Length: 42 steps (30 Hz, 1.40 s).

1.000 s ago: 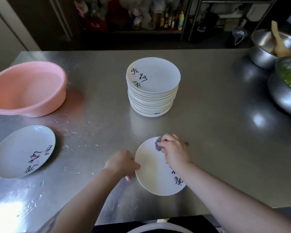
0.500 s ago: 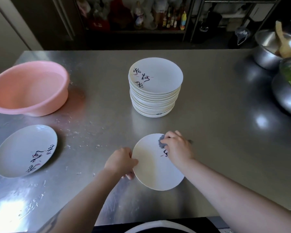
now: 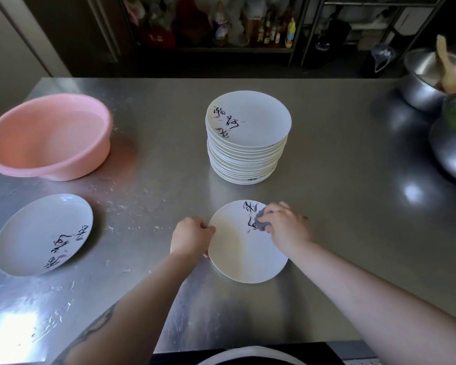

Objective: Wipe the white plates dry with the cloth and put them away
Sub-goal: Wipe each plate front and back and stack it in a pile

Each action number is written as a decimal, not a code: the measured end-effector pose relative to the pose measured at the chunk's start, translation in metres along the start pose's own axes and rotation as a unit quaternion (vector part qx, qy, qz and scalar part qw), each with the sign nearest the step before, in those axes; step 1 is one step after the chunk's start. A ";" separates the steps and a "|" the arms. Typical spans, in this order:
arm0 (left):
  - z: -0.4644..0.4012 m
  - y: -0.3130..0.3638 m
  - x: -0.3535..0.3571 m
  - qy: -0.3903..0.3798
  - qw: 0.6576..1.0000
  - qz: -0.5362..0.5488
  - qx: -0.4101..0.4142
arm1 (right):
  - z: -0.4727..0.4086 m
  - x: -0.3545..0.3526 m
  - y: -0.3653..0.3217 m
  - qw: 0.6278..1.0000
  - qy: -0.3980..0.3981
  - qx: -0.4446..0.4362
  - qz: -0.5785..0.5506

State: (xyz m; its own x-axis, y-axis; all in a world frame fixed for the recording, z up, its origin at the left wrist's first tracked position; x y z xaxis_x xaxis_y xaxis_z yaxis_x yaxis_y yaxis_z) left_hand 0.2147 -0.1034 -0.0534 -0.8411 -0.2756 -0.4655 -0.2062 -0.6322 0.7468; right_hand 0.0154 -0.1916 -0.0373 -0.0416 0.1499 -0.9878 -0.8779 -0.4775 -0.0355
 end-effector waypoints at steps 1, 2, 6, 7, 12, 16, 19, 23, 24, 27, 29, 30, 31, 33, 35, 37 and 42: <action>0.001 -0.002 -0.001 0.012 1.000 0.012 -0.002 | 0.003 0.000 0.004 1.000 -0.008 -0.007 0.017; 0.002 -0.004 -0.001 0.022 0.999 0.025 -0.003 | 0.006 0.001 0.007 0.999 -0.015 -0.009 0.028; 0.004 -0.006 0.001 0.032 0.996 0.078 -0.020 | 0.034 0.009 0.003 0.999 -0.041 0.022 -0.007; 0.004 -0.007 0.001 0.032 0.996 0.086 -0.024 | 0.044 0.011 0.000 0.998 -0.049 0.025 -0.027; 0.006 -0.009 0.001 0.039 0.994 0.094 -0.025 | 0.075 0.013 -0.040 0.993 -0.060 -0.019 -0.097; 0.012 -0.010 -0.001 0.029 0.994 0.107 -0.025 | 0.065 0.013 -0.069 0.979 -0.091 -0.038 -0.177; 0.018 -0.012 -0.008 0.006 0.995 0.101 -0.002 | 0.060 0.009 -0.060 0.960 -0.114 -0.015 -0.254; 0.045 -0.013 -0.019 0.098 0.983 0.018 0.158 | 0.064 -0.009 -0.012 0.916 0.001 0.114 -0.385; 0.054 -0.011 -0.015 0.102 0.973 0.009 0.206 | 0.066 -0.013 -0.001 0.914 0.035 0.133 -0.383; 0.074 -0.006 0.014 -0.005 0.936 -0.028 0.350 | 0.073 -0.016 0.016 0.900 0.074 0.162 -0.398; 0.080 -0.005 0.031 -0.069 0.907 -0.072 0.410 | 0.077 -0.012 0.019 0.892 0.078 0.174 -0.411; 0.081 -0.006 0.036 -0.084 0.900 -0.090 0.419 | 0.079 -0.010 0.019 0.888 0.078 0.178 -0.416; 0.080 -0.007 0.039 -0.088 0.896 -0.103 0.423 | 0.081 -0.008 0.019 0.885 0.077 0.181 -0.422; 0.080 -0.011 0.043 -0.090 0.890 -0.118 0.432 | 0.086 -0.007 0.020 0.881 0.078 0.182 -0.430; 0.078 -0.013 0.046 -0.089 0.879 -0.127 0.450 | 0.088 -0.007 0.022 0.879 0.080 0.185 -0.432; 0.077 -0.015 0.047 -0.082 0.863 -0.145 0.478 | 0.088 -0.011 0.026 0.878 0.088 0.190 -0.430; 0.076 -0.026 0.042 -0.033 0.798 -0.166 0.578 | 0.089 -0.026 0.034 0.876 0.113 0.185 -0.432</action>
State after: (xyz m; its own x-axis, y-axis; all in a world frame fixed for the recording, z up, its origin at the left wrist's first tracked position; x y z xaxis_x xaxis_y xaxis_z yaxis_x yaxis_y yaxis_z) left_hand 0.1464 -0.0436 -0.0562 -0.6609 -0.1691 -0.7312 -0.7147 0.4389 0.5446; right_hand -0.0558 -0.1341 0.0003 0.7723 0.1222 -0.6234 -0.6319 0.0481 -0.7735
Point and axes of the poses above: each hand's wrist, its own z-axis away from the middle knuckle, its own x-axis out of the palm, y = z × x, the point moved 3 cm from there along -z, towards the middle knuckle, and after that the axes turned 14 degrees about z, right-handed, at the moved point
